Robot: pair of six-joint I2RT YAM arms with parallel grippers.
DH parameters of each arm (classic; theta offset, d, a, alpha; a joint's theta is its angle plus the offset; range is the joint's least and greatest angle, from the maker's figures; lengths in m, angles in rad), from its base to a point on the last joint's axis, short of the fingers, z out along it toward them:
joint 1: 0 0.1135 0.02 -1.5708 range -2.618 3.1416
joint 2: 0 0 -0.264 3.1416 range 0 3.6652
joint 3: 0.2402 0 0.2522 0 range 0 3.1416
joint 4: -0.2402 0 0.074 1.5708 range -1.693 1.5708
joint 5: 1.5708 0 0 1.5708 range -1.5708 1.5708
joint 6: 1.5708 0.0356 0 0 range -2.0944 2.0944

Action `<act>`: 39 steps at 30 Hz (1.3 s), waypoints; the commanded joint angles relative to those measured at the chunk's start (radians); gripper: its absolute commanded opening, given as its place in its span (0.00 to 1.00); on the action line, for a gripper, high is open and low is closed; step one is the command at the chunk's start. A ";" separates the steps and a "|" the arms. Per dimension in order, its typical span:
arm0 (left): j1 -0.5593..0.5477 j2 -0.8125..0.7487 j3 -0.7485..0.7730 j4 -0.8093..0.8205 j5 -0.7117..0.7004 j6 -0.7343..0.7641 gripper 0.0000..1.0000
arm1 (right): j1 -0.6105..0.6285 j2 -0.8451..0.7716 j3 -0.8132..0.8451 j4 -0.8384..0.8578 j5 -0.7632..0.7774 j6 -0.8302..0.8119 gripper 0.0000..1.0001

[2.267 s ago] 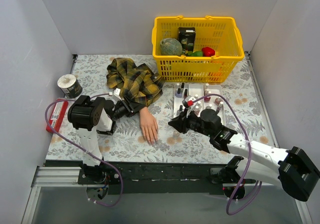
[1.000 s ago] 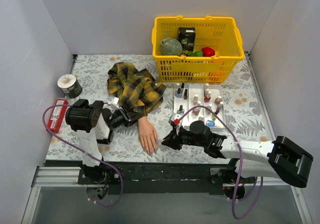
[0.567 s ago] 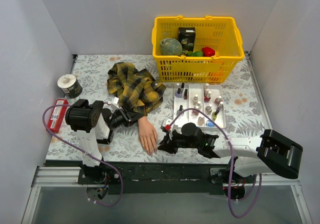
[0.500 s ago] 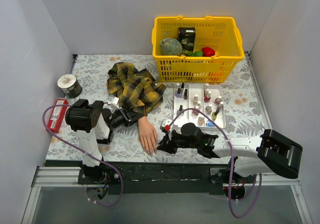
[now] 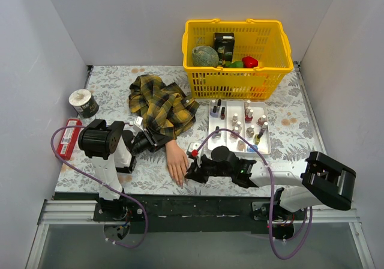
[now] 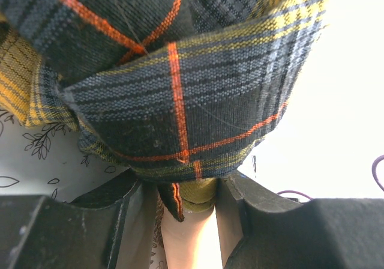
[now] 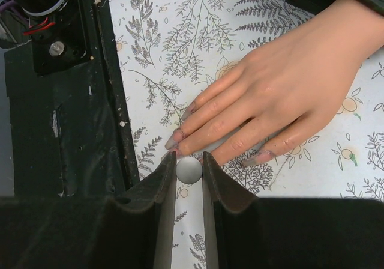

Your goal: Paint the nails

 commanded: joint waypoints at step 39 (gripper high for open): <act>-0.008 -0.009 -0.033 0.029 -0.003 0.108 0.21 | 0.017 0.038 0.056 -0.026 0.039 -0.032 0.01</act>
